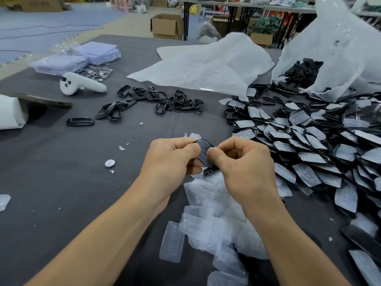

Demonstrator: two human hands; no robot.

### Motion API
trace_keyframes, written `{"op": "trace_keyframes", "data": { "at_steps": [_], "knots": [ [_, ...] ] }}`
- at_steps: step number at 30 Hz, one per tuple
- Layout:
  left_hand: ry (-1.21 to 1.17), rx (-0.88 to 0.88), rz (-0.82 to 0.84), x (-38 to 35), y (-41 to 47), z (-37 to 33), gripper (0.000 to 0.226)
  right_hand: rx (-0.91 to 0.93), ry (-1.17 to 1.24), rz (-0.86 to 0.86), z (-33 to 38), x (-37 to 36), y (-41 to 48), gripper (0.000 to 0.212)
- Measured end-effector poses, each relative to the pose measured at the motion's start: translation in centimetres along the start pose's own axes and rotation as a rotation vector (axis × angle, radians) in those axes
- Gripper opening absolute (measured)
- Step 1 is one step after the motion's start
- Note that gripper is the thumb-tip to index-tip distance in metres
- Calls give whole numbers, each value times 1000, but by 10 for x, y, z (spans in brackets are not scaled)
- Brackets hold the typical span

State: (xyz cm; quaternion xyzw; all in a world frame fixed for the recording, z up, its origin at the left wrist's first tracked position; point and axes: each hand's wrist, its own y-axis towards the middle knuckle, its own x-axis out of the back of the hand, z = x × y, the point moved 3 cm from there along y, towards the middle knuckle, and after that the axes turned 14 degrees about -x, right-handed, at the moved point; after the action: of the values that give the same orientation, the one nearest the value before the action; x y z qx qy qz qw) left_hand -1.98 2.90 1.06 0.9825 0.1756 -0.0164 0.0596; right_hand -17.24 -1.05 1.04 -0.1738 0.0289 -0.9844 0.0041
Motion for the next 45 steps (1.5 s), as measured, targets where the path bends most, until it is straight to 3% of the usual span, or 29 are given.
{"op": "trace_keyframes", "data": {
  "at_steps": [5,10,17,23,25,31,34,38,45],
  "knots": [
    [-12,-10,-14,-3,0,1,20,3,14,28,0,-1,-1,9],
    [-49,83,166,4,2,-4,22,14,56,67,2,2,2,3],
    [95,46,287,12,6,-5,27,45,-12,113,6,5,2,18],
    [83,20,171,13,7,-1,24,25,50,161,7,3,1,12],
    [89,-12,138,13,8,-1,22,7,66,184,6,1,0,20],
    [368,-177,294,16,9,-5,13,-79,181,292,6,-3,-2,35],
    [374,-195,246,17,11,-4,23,-175,300,335,5,-7,-3,43],
    [369,-217,187,19,11,-4,20,-270,455,396,4,-8,-2,36],
    [265,-200,182,14,10,-4,26,-205,401,345,2,-8,0,35]
  ]
}}
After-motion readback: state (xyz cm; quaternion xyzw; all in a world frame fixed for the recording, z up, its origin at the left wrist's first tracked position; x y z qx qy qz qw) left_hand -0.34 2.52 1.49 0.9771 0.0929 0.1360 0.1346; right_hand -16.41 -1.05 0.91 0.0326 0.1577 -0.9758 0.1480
